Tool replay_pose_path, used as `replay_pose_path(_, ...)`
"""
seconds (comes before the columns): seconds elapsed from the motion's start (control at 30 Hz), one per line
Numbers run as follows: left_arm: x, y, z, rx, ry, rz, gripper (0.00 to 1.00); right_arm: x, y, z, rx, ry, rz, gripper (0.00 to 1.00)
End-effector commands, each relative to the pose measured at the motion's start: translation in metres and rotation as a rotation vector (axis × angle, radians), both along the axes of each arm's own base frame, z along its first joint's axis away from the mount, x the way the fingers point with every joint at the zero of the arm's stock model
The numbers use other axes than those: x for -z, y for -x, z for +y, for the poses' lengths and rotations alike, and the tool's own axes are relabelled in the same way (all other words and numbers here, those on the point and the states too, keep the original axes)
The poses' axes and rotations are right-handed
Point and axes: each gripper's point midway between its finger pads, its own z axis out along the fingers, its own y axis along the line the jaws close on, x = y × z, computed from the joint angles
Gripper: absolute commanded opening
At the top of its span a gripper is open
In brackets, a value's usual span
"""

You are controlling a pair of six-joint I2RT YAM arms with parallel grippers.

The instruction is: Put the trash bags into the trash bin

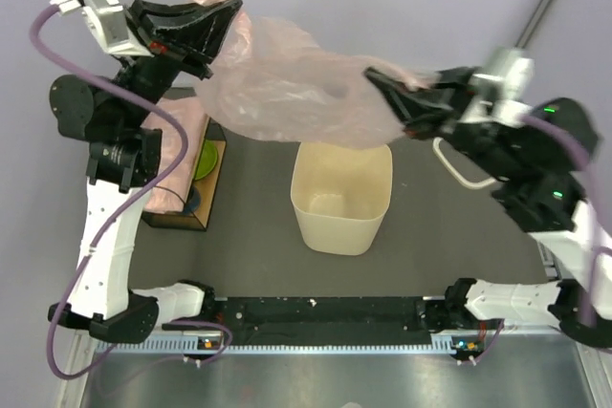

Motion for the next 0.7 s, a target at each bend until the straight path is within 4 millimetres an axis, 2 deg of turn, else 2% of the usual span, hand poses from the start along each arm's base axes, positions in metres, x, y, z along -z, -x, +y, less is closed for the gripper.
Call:
replay_pose_path(0.0, -0.042, 0.079, -0.024, 0.251, -0.029, -0.187, 0.0, 0.002, 0.042, -0.014, -0.147, 0.06, 0.015, 0.0)
replay_pose_path(0.03, -0.053, 0.093, -0.025, 0.276, -0.024, -0.219, 0.0, 0.002, 0.044, -0.017, -0.144, 0.056, 0.021, 0.0)
replay_pose_path(0.07, -0.055, 0.096, -0.03, 0.292, -0.024, -0.215, 0.0, -0.001, 0.045, -0.022, -0.139, 0.037, 0.035, 0.0)
replay_pose_path(0.1, -0.055, 0.1, -0.044, 0.324, -0.041, -0.237, 0.0, -0.005, 0.048, -0.027, -0.139, 0.024, 0.037, 0.0)
replay_pose_path(0.17, -0.063, 0.114, -0.052, 0.353, -0.047, -0.262, 0.0, -0.013, 0.053, -0.034, -0.146, -0.008, 0.056, 0.0)
replay_pose_path(0.2, -0.062, 0.111, -0.063, 0.384, -0.05, -0.254, 0.0, -0.016, 0.055, -0.036, -0.153, -0.017, 0.062, 0.0)
replay_pose_path(0.23, -0.073, 0.118, -0.059, 0.384, -0.031, -0.269, 0.0, -0.018, 0.057, -0.037, -0.162, -0.024, 0.065, 0.0)
replay_pose_path(0.3, -0.079, 0.113, -0.065, 0.394, -0.009, -0.26, 0.0, -0.022, 0.062, -0.037, -0.192, -0.035, 0.073, 0.0)
replay_pose_path(0.33, -0.083, 0.117, -0.063, 0.394, -0.003, -0.273, 0.0, -0.018, 0.061, -0.034, -0.198, -0.031, 0.09, 0.0)
replay_pose_path(0.43, -0.074, 0.112, -0.077, 0.433, -0.013, -0.222, 0.0, -0.001, 0.058, -0.033, -0.197, -0.033, 0.171, 0.0)
replay_pose_path(0.53, -0.059, 0.115, -0.095, 0.48, -0.044, -0.202, 0.0, 0.006, 0.054, -0.041, -0.168, -0.061, 0.238, 0.0)
replay_pose_path(0.67, -0.051, 0.123, -0.113, 0.518, -0.067, -0.211, 0.0, 0.011, 0.054, -0.066, -0.117, -0.069, 0.285, 0.0)
